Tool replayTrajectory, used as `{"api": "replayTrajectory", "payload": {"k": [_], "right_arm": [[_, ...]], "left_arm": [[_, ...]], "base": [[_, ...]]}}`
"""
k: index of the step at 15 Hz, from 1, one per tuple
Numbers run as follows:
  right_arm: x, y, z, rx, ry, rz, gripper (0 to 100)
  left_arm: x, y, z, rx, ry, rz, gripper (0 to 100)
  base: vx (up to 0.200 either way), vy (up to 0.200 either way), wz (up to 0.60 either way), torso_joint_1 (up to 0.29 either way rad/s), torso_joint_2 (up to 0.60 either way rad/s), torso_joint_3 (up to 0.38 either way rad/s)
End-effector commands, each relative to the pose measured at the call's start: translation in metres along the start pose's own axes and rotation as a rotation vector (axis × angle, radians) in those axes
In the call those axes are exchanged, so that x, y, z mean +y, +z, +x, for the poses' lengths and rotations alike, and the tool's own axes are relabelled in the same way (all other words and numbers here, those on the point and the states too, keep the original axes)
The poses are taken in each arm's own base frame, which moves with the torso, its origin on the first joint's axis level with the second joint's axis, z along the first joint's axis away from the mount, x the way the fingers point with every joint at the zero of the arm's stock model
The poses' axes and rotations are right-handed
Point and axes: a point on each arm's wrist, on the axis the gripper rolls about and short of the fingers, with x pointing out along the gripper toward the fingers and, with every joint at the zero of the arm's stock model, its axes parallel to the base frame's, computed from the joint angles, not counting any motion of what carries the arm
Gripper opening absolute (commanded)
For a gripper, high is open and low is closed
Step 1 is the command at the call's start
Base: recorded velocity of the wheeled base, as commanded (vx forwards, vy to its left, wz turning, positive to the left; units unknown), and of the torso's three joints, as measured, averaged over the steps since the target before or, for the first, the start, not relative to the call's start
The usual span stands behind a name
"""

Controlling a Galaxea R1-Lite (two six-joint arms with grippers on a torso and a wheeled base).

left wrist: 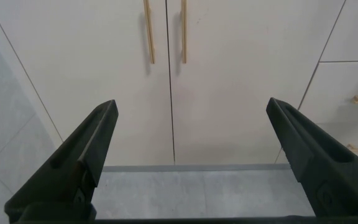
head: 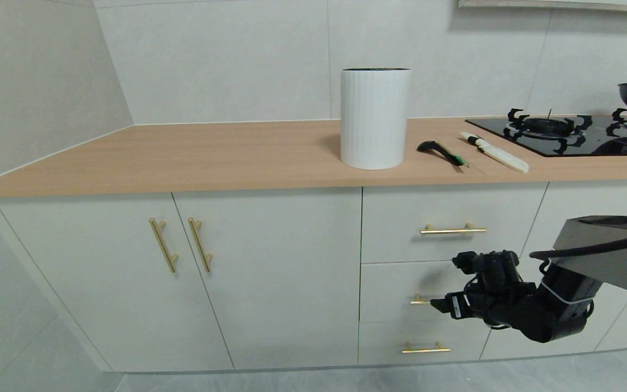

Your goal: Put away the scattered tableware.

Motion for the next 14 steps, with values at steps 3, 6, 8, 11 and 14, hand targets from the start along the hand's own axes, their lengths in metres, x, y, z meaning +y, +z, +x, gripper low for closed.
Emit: {"api": "replayTrajectory", "payload": {"k": [3,6,8,11,14], "right_arm": [[0.005,-0.011,0.022,0.021,0.001,0.015,100],[0.004,-0.006,0.032,-0.001,-0.004,0.071,100],[-0.001,-0.004,0.042,-0.019,-0.069,0.079,100],[-0.002,-0.005,0.044,-0.015,-0.083,0.081,100],[-0.001,-0.005,0.044,-0.008,-0.083,0.08,100]], "left_arm": [[0.0,0.0,0.0,0.001,0.001,0.0,100],[0.0,0.0,0.0,0.001,0.001,0.0,100],[0.0,0.0,0.0,0.001,0.001,0.0,100],[0.0,0.0,0.0,0.001,0.001,0.0,100],[0.0,0.0,0.0,0.001,0.001,0.0,100]], "base": [[0.0,0.0,0.0,0.0,0.0,0.0],[0.0,0.0,0.0,0.0,0.0,0.0],[0.0,0.0,0.0,0.0,0.0,0.0],[0.0,0.0,0.0,0.0,0.0,0.0],[0.0,0.0,0.0,0.0,0.0,0.0]]}}
